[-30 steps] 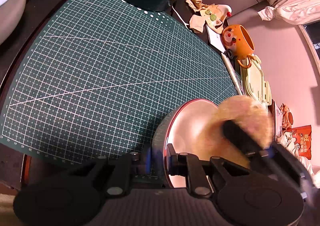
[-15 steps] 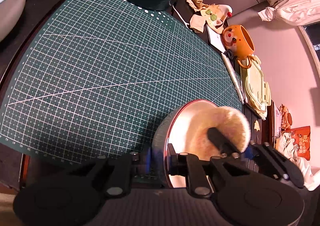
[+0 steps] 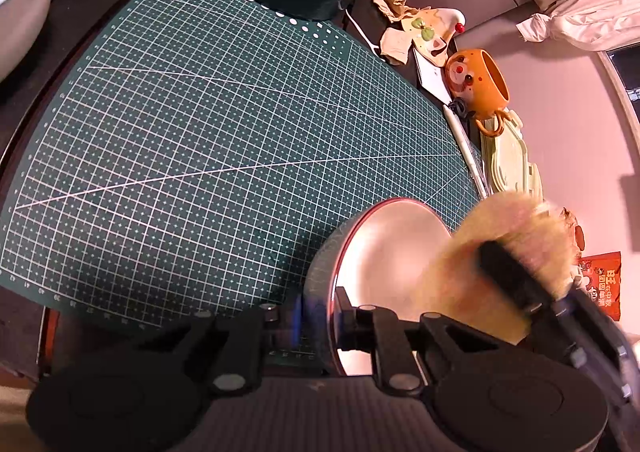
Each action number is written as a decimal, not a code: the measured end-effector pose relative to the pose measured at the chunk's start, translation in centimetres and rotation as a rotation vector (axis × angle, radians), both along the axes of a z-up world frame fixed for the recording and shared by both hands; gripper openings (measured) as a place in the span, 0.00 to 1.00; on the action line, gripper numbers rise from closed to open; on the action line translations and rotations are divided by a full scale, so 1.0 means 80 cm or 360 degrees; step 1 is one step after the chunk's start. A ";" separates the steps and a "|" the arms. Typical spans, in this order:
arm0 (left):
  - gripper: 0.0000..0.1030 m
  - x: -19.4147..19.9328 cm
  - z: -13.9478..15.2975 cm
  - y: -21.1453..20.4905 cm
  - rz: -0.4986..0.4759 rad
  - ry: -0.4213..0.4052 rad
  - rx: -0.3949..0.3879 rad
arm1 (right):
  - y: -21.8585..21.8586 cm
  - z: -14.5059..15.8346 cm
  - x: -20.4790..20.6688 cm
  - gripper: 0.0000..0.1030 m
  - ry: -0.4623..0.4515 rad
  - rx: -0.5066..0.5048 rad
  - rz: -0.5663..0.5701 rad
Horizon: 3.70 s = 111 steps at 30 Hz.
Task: Clean bowl
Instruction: 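Hold the bowl with the left gripper while the right gripper presses the sponge into its bottom, then hold the bowl with the left gripper while the right gripper rubs the sponge along the inner wall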
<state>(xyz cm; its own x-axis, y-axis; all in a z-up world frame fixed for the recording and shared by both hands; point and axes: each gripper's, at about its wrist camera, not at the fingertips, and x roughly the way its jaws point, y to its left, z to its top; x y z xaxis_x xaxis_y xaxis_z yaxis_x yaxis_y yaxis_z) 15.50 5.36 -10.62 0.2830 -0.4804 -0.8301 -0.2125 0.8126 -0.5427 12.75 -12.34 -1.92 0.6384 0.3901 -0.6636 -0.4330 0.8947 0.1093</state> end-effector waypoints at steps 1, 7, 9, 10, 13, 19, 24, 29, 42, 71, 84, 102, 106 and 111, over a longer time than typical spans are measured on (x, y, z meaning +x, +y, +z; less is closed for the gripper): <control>0.14 0.001 0.000 -0.002 0.0000 0.0000 0.0001 | 0.003 -0.006 0.002 0.13 0.0042 0.0017 0.0021; 0.14 -0.001 -0.002 0.002 0.0000 0.0002 -0.0006 | 0.023 -0.036 0.007 0.13 0.0153 -0.0089 0.0064; 0.14 -0.002 -0.002 0.002 0.0001 0.0003 -0.0007 | 0.029 -0.045 0.009 0.13 0.0192 -0.0129 0.0073; 0.14 -0.002 -0.002 0.003 0.0001 0.0003 -0.0008 | 0.030 -0.048 0.009 0.13 0.0195 -0.0147 0.0073; 0.14 -0.001 -0.001 0.002 0.0001 0.0004 -0.0009 | 0.035 -0.053 0.008 0.13 0.0169 -0.0241 0.0067; 0.14 0.001 0.000 0.000 -0.0004 0.0005 -0.0009 | 0.029 -0.050 0.009 0.14 0.0214 -0.0216 0.0063; 0.13 0.002 0.002 -0.003 -0.0005 0.0003 -0.0007 | 0.019 -0.044 0.009 0.23 0.0252 -0.0189 0.0029; 0.13 0.001 0.003 -0.005 0.0006 0.0007 -0.0010 | 0.019 -0.042 0.009 0.24 0.0275 -0.0157 0.0051; 0.13 0.002 0.003 -0.008 0.0011 0.0005 -0.0007 | 0.024 -0.037 0.004 0.12 0.0290 -0.0108 0.0126; 0.13 0.008 0.018 -0.029 -0.0013 0.0003 0.0007 | 0.010 -0.033 0.013 0.11 0.0272 -0.0069 0.0079; 0.13 0.009 0.016 -0.026 -0.0023 0.0004 0.0003 | 0.021 -0.030 0.004 0.11 0.0111 -0.0373 0.0035; 0.13 0.016 0.036 -0.059 -0.0038 0.0004 0.0003 | 0.027 -0.037 0.008 0.11 0.0267 -0.0191 0.0113; 0.13 0.015 0.032 -0.052 -0.0035 0.0003 0.0002 | 0.026 -0.044 0.010 0.11 0.0258 -0.0245 0.0086; 0.13 0.016 0.026 -0.045 -0.0034 0.0003 0.0003 | 0.014 -0.042 0.010 0.11 0.0228 -0.0319 0.0030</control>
<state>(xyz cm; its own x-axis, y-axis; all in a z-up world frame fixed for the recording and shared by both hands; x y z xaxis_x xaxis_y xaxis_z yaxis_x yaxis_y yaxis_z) 16.74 1.78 -8.52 0.2708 -0.4849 -0.8316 -0.1961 0.8179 -0.5409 13.57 -11.19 -5.24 0.5260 0.2523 -0.8122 -0.4426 0.8967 -0.0081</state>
